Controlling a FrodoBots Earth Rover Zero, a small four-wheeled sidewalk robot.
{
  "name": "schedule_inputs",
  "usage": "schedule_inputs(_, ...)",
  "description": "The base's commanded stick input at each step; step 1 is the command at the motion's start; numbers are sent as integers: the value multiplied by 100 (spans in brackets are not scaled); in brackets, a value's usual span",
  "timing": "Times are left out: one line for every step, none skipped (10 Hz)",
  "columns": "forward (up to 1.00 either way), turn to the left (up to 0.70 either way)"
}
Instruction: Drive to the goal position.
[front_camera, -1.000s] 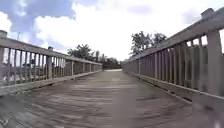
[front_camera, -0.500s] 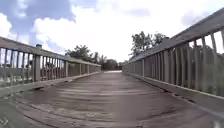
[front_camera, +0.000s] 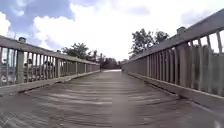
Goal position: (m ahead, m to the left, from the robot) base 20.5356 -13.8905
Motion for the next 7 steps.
schedule_inputs(100, 0)
schedule_inputs(100, 0)
schedule_inputs(100, 0)
schedule_inputs(100, 0)
schedule_inputs(100, 0)
schedule_inputs(100, 0)
schedule_inputs(100, 0)
